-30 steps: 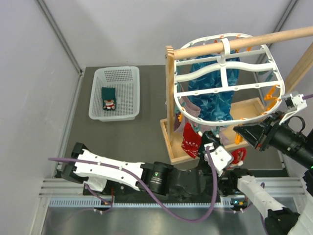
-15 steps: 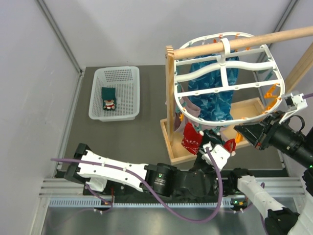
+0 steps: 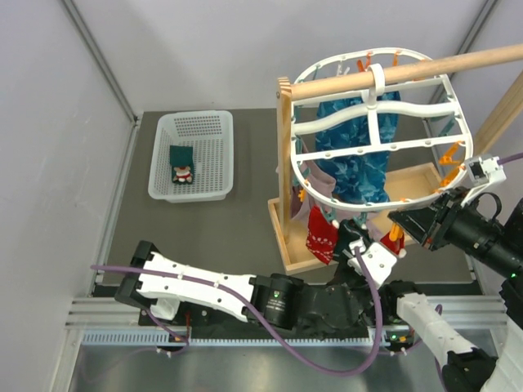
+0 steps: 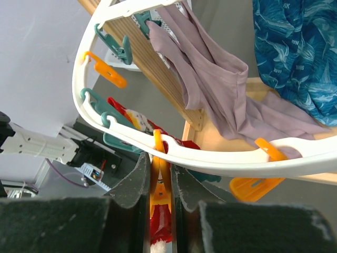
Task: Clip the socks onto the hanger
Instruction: Clamp the sock onto the hanger.
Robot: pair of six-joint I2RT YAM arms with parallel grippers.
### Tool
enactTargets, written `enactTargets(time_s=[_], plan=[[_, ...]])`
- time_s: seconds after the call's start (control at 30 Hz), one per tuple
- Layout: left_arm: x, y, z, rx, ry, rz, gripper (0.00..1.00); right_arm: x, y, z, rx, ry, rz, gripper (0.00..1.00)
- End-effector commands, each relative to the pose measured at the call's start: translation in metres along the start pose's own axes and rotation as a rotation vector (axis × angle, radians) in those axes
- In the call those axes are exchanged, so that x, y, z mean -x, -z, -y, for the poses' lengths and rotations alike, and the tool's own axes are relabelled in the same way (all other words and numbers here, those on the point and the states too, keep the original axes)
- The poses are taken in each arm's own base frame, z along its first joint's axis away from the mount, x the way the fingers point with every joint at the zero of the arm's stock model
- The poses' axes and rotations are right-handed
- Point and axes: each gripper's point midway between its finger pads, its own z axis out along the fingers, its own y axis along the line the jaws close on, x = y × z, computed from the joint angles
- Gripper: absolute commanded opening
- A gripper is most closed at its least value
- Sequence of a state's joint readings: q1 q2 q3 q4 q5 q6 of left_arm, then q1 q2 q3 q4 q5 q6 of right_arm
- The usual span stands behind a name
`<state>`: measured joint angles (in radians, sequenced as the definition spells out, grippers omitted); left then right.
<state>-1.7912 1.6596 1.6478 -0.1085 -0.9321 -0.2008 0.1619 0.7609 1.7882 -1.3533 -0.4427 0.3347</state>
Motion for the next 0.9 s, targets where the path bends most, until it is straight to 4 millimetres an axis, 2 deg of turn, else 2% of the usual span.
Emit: enactTargets(time_s=[0.0,0.13,0.37,0.63,0.67,0.73,0.87], plan=[[0.028,-0.001,0.008,-0.02,0.051,0.058,0.0,-0.019,0.004,0.001,0.004,-0.027,-0.07,0.0],[0.031,-0.001,0.007,-0.014,0.055,0.066,0.0,-0.022,0.004,0.002,-0.001,-0.028,-0.074,0.0],[0.049,0.003,0.002,-0.005,0.086,0.102,0.0,-0.027,0.005,0.002,0.001,-0.034,-0.078,0.0],[0.05,0.001,0.006,-0.014,0.093,0.104,0.0,-0.025,0.009,-0.005,0.032,-0.037,-0.071,0.0],[0.051,0.002,0.005,-0.016,0.096,0.105,0.0,-0.025,0.009,-0.006,0.037,-0.035,-0.072,0.01],[0.052,0.003,0.005,-0.016,0.1,0.107,0.0,-0.024,0.011,-0.008,0.043,-0.032,-0.064,0.1],[0.054,0.003,0.004,-0.016,0.101,0.11,0.0,-0.025,0.013,-0.011,0.058,-0.031,-0.063,0.22]])
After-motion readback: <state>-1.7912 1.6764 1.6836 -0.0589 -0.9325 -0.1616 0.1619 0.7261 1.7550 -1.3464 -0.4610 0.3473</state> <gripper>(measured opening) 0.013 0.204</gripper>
